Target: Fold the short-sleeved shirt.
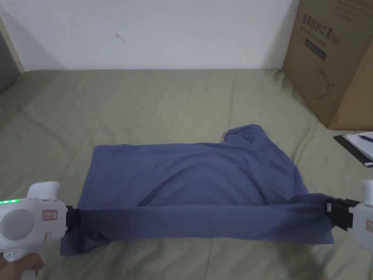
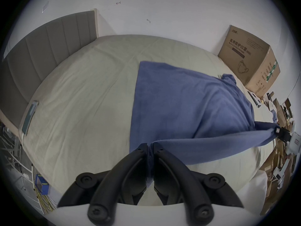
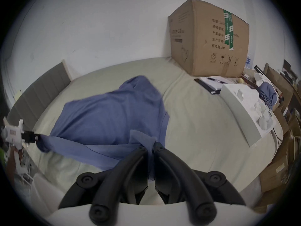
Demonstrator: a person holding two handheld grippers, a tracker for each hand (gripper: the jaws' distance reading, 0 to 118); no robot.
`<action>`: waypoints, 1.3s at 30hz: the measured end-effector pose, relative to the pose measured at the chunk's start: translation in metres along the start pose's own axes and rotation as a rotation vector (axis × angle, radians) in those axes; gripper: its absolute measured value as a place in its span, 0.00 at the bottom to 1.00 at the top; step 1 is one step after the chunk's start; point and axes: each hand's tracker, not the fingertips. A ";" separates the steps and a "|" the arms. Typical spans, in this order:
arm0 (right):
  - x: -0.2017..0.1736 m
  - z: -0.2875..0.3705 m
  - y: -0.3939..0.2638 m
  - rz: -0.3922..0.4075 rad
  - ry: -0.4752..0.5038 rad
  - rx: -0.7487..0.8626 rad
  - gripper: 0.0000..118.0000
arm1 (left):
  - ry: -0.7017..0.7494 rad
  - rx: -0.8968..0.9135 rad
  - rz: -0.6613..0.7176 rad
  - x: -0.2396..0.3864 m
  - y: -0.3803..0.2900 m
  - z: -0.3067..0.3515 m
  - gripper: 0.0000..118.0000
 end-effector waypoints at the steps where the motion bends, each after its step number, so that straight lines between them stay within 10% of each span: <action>1: 0.003 -0.011 0.010 -0.025 -0.012 0.001 0.04 | -0.012 -0.002 -0.016 0.004 0.011 -0.006 0.04; 12: 0.003 -0.127 0.022 0.011 -0.087 -0.134 0.11 | 0.061 -0.141 -0.137 0.019 0.054 -0.103 0.07; 13: 0.004 -0.129 0.020 0.014 -0.087 -0.144 0.32 | 0.059 -0.137 -0.116 0.015 0.056 -0.104 0.19; 14: 0.005 -0.131 0.018 0.014 -0.096 -0.164 0.74 | 0.070 -0.144 -0.087 0.011 0.057 -0.104 0.47; 16: 0.008 -0.123 0.016 -0.018 -0.085 -0.172 0.91 | 0.062 -0.141 -0.049 0.006 0.056 -0.092 0.91; 20: 0.003 -0.078 0.015 -0.020 -0.051 -0.046 0.84 | 0.001 -0.054 -0.019 0.000 0.046 -0.041 0.97; 22: -0.003 -0.052 0.010 -0.013 -0.005 -0.006 0.62 | -0.008 -0.024 -0.019 0.000 0.033 -0.015 0.89; 24: -0.019 -0.022 -0.001 -0.008 0.009 0.007 0.22 | -0.013 0.012 -0.023 0.002 0.011 0.008 0.40; 26: -0.029 -0.003 -0.017 0.005 0.011 0.026 0.03 | -0.002 0.017 -0.010 0.003 -0.014 0.020 0.00; 31: -0.038 0.010 -0.052 -0.098 0.095 0.025 0.00 | -0.036 0.050 0.053 -0.009 -0.057 0.037 0.00; 35: -0.053 0.002 -0.067 -0.012 0.063 -0.017 0.00 | -0.055 0.011 0.077 -0.016 -0.055 0.020 0.03; 36: -0.055 0.000 -0.069 -0.017 0.065 -0.023 0.00 | -0.060 0.004 0.099 -0.016 -0.050 0.013 0.17; 38: -0.057 -0.002 -0.070 -0.021 0.082 -0.036 0.00 | -0.072 -0.010 0.108 -0.021 -0.038 -0.003 0.77; 39: -0.059 -0.001 -0.070 -0.021 0.079 -0.036 0.00 | -0.057 -0.011 0.111 -0.022 -0.032 -0.010 0.86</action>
